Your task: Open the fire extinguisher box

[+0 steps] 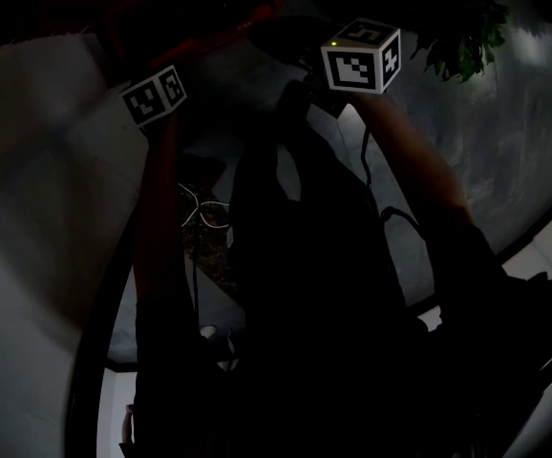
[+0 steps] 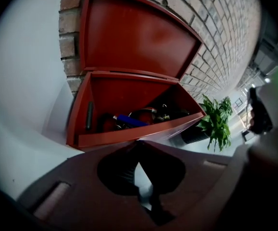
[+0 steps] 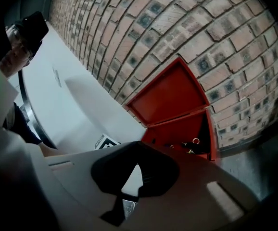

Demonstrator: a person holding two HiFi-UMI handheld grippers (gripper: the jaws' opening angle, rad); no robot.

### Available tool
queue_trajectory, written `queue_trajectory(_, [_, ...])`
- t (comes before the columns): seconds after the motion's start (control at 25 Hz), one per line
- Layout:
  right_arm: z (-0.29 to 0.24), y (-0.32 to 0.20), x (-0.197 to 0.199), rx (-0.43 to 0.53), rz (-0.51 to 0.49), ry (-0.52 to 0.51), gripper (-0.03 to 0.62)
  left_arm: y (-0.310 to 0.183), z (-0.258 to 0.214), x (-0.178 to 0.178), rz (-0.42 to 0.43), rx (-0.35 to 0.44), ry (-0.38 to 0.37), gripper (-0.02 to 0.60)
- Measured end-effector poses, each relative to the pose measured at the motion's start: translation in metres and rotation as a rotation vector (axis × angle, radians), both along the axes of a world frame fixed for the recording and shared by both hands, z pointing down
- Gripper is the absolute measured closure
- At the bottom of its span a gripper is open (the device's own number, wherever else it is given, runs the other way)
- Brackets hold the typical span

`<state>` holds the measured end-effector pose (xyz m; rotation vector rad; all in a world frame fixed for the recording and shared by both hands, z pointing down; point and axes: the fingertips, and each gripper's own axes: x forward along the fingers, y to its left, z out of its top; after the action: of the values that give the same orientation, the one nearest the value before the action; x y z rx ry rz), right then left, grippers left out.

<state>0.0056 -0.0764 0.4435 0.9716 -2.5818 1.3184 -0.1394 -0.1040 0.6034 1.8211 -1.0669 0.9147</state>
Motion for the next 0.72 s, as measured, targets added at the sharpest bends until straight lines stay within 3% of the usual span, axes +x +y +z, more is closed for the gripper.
queue_trajectory(0.16, [-0.003,0.002,-0.005,0.034,-0.027,0.022,0.595,0.000,-0.001,0.000,0.011,0.007,-0.001,0.581])
queue_trajectory(0.72, [0.019,0.004,-0.015,0.007,-0.084,0.046,0.595,0.001,0.000,-0.003,0.056,-0.004,-0.016,0.581])
